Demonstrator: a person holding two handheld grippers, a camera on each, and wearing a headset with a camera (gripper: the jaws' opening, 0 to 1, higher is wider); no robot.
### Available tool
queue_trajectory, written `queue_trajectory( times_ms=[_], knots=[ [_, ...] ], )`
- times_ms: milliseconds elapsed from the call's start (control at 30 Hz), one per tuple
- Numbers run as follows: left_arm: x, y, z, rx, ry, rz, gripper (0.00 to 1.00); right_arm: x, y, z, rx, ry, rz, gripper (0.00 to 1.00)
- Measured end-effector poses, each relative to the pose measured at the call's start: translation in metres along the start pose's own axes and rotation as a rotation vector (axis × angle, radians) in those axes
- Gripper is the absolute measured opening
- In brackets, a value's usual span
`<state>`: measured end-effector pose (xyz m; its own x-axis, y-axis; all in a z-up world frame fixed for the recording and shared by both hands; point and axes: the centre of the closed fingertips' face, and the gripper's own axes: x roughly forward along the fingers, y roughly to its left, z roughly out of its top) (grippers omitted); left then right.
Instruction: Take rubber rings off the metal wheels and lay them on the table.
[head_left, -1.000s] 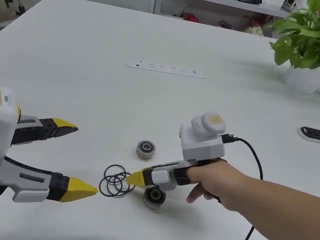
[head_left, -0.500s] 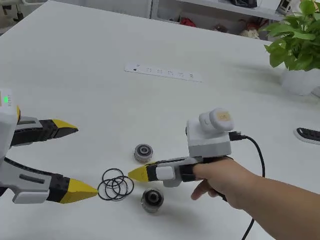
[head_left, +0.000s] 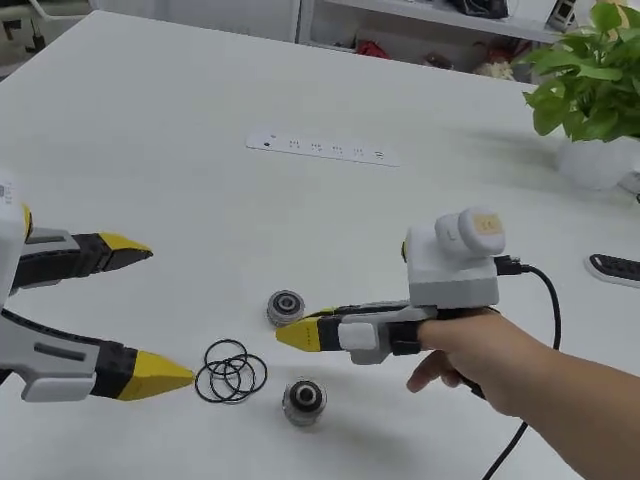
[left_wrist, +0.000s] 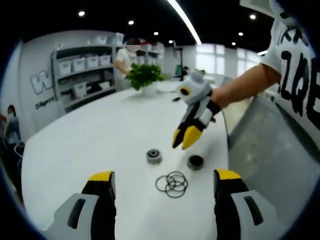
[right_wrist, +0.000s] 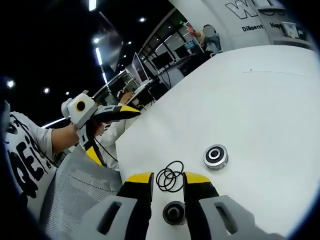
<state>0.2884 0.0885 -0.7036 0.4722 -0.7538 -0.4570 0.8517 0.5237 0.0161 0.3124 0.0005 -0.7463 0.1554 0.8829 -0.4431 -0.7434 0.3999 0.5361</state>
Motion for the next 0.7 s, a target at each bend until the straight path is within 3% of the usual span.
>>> queue_trajectory(
  times_ms=[167, 700],
  knots=[
    [-0.002, 0.002, 0.003, -0.002, -0.007, 0.008, 0.82, -0.012, 0.001, 0.006, -0.054, -0.035, -0.02, 0.24],
    [-0.007, 0.008, 0.006, -0.001, -0.015, 0.028, 0.83, -0.039, 0.001, 0.005, -0.267, -0.066, -0.093, 0.46]
  ],
)
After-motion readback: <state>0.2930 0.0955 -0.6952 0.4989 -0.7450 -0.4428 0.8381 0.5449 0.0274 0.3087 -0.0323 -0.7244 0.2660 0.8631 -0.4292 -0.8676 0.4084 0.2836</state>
